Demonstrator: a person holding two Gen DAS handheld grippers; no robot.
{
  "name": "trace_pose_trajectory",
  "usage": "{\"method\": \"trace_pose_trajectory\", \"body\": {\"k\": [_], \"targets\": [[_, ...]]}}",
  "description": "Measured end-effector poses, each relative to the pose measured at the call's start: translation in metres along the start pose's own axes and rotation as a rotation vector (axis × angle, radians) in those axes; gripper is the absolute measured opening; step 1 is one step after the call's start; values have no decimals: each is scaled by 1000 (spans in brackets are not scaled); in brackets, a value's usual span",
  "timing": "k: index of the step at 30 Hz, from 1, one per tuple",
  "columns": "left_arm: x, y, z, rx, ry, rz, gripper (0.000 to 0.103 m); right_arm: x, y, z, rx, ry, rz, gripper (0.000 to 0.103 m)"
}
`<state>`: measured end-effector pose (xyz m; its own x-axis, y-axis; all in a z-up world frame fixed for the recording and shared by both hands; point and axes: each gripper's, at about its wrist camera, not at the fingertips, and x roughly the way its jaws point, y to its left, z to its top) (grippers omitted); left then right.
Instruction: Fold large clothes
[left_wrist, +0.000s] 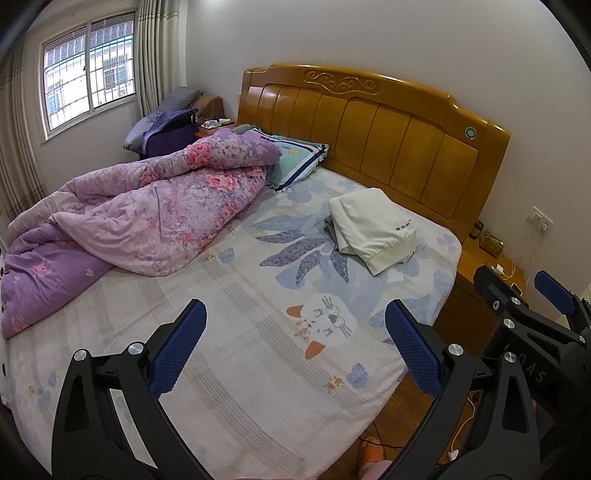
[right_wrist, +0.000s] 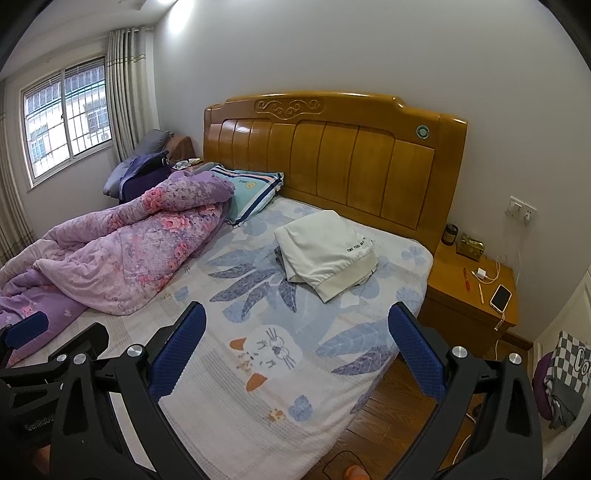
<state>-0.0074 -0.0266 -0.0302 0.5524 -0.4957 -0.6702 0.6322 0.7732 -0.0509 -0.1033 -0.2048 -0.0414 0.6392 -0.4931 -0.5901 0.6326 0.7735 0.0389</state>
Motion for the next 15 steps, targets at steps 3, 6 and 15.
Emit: {"method": "trace_pose_trajectory", "body": {"k": [3,6,15], "targets": [[1,-1,0,-1,1,-3,98,0,0,0,1,-1,-1,96],[2,-3,0,4,5,-4,98,-1,0,-1,1,2,-2,96],[6,-4,-2,8,23,-11,98,1,-2,-2,6,12,-1,96]]}}
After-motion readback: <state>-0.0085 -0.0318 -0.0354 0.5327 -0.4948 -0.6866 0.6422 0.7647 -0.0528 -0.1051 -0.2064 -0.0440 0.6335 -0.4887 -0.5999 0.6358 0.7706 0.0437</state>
